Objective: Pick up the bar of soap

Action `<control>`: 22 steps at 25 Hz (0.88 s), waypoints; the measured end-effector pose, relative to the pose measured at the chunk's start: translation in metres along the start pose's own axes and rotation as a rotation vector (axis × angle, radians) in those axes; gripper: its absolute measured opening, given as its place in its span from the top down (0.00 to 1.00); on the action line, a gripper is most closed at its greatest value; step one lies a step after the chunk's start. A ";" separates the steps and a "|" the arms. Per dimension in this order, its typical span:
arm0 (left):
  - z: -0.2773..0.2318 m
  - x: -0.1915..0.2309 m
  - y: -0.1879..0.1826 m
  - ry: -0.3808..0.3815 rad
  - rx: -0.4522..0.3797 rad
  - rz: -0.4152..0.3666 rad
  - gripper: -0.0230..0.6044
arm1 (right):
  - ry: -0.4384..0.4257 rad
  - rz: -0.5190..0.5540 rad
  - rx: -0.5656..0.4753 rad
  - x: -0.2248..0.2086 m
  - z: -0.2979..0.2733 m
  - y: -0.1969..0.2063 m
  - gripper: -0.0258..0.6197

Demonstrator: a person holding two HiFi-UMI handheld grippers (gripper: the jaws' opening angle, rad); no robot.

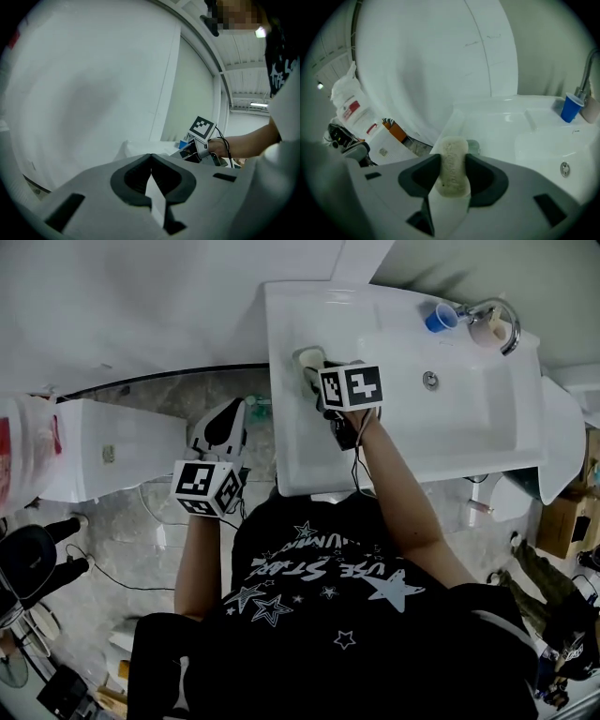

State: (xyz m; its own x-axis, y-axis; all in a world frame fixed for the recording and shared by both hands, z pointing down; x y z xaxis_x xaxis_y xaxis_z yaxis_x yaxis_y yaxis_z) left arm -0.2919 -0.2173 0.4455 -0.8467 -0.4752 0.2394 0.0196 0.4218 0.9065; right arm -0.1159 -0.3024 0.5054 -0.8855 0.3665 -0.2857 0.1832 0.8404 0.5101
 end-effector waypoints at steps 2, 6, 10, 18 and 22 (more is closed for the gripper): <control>0.002 -0.010 -0.004 -0.017 -0.020 -0.005 0.95 | -0.036 0.000 -0.033 0.000 0.015 0.000 0.68; 0.007 -0.034 -0.012 -0.054 -0.061 -0.007 0.95 | -0.124 -0.003 -0.118 -0.006 0.048 -0.001 0.68; 0.009 -0.063 -0.013 -0.088 -0.084 0.009 0.95 | -0.219 0.010 -0.216 -0.014 0.085 -0.001 0.69; 0.002 -0.133 -0.011 -0.128 -0.104 0.004 0.95 | -0.307 -0.001 -0.318 -0.055 0.144 0.016 0.69; -0.004 -0.172 -0.010 -0.138 -0.110 -0.002 0.95 | -0.322 -0.002 -0.327 -0.082 0.165 0.032 0.69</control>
State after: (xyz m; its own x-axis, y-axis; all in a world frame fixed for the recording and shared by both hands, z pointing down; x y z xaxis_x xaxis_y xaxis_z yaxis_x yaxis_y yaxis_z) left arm -0.1442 -0.1422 0.3968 -0.9115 -0.3625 0.1943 0.0693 0.3301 0.9414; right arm 0.0334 -0.2397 0.4111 -0.6986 0.5137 -0.4981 -0.0085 0.6901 0.7236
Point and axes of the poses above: the fingertips, and each gripper's own axes: z backward along the fingers, x to its left, y out of its underside, the point moved 3 cm from there along z, backward along the fingers, and after that the axes turned 5 degrees about x, right-handed, at the moved point
